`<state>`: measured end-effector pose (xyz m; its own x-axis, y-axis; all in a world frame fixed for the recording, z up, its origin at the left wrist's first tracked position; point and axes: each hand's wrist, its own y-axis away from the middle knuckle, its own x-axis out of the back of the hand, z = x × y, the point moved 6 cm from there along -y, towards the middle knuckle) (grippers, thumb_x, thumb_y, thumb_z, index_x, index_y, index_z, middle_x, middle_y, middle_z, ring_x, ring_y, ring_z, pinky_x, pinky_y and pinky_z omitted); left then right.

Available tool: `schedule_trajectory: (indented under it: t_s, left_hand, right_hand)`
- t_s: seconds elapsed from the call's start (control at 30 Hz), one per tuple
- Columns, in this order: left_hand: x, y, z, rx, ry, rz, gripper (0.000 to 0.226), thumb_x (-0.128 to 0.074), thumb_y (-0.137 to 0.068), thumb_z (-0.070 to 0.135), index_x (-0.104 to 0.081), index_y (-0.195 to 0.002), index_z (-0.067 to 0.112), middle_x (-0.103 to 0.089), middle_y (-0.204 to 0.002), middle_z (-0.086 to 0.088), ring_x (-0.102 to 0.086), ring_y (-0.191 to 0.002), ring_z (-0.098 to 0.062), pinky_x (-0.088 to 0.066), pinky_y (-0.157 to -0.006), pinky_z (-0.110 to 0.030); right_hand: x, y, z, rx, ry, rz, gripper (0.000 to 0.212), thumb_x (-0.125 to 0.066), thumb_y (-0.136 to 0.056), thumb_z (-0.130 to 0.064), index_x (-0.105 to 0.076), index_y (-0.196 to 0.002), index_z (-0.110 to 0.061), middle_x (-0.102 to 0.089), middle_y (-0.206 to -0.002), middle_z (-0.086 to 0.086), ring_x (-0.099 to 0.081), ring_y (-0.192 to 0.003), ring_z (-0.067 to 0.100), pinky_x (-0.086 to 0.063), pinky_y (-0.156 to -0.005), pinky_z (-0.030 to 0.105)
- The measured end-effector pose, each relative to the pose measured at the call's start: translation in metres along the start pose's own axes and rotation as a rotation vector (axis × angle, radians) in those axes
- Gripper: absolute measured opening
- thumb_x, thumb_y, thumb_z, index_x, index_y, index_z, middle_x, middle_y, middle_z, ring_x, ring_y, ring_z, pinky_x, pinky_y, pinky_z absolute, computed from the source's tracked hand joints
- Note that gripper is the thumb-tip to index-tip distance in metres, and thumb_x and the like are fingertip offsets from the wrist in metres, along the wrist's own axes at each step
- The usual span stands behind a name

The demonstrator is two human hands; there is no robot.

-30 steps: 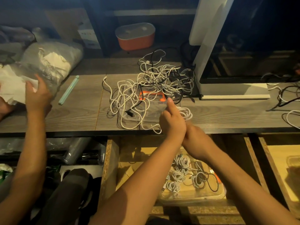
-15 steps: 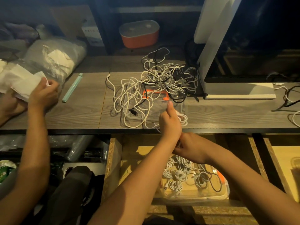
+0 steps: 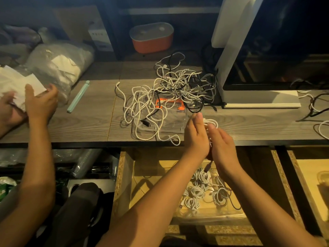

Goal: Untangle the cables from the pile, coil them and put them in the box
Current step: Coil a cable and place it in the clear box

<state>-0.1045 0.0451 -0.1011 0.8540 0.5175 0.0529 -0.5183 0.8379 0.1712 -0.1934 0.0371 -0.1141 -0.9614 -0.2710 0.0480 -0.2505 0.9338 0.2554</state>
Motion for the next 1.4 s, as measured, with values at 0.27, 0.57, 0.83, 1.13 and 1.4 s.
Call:
schedule_trajectory:
  t_s: [0.27,0.57,0.83,1.13,1.4]
  left_hand:
    - [0.001,0.011,-0.01,-0.103,-0.196,-0.119,0.031,-0.026,-0.1,0.043,-0.042,-0.095,0.017,-0.052,-0.078,0.01,-0.052,-0.07,-0.004,-0.039,-0.061,-0.024]
    - [0.02,0.011,-0.017,0.288,0.026,0.211,0.048,-0.026,-0.098,0.05,-0.05,-0.071,0.019,-0.054,-0.072,0.003,-0.05,-0.064,-0.011,-0.039,-0.058,-0.027]
    - [0.026,-0.024,-0.038,0.267,-0.014,0.451,0.065,-0.021,-0.102,0.041,-0.063,-0.086,-0.006,-0.066,-0.094,-0.023,-0.06,-0.091,-0.036,-0.035,-0.066,-0.032]
    - [0.04,-0.049,-0.045,0.35,0.156,0.448,0.051,-0.025,-0.102,0.043,-0.049,-0.068,0.014,-0.058,-0.062,-0.004,-0.059,-0.051,-0.019,-0.05,-0.052,-0.029]
    - [0.025,-0.048,-0.039,0.019,-0.464,0.012,0.046,-0.028,-0.102,0.038,-0.059,-0.083,0.01,-0.056,-0.071,-0.005,-0.054,-0.066,-0.019,-0.04,-0.057,-0.028]
  right_hand:
    - [0.011,-0.007,-0.025,0.249,0.319,-0.188,0.028,-0.043,-0.099,-0.019,-0.068,-0.09,-0.01,-0.064,-0.073,-0.003,-0.06,-0.066,0.0,-0.044,-0.058,0.013]
    - [0.007,-0.009,-0.035,0.183,0.468,-0.37,0.022,-0.047,-0.091,-0.038,-0.059,-0.08,-0.023,-0.056,-0.056,-0.013,-0.048,-0.05,-0.004,-0.034,-0.05,0.012]
    - [-0.017,0.0,-0.004,0.146,0.934,-0.482,0.019,-0.041,-0.099,-0.025,-0.053,-0.112,-0.017,-0.062,-0.107,0.002,-0.057,-0.093,0.018,-0.048,-0.08,0.037]
    - [-0.008,0.006,0.002,-0.045,0.693,-0.291,0.03,-0.043,-0.099,-0.023,-0.059,-0.078,-0.011,-0.047,-0.056,-0.004,-0.041,-0.047,0.007,-0.032,-0.048,0.025]
    - [-0.017,0.008,-0.05,0.311,0.949,-0.384,0.028,-0.044,-0.098,-0.024,-0.06,-0.078,-0.014,-0.056,-0.067,-0.001,-0.051,-0.062,0.012,-0.035,-0.051,0.019]
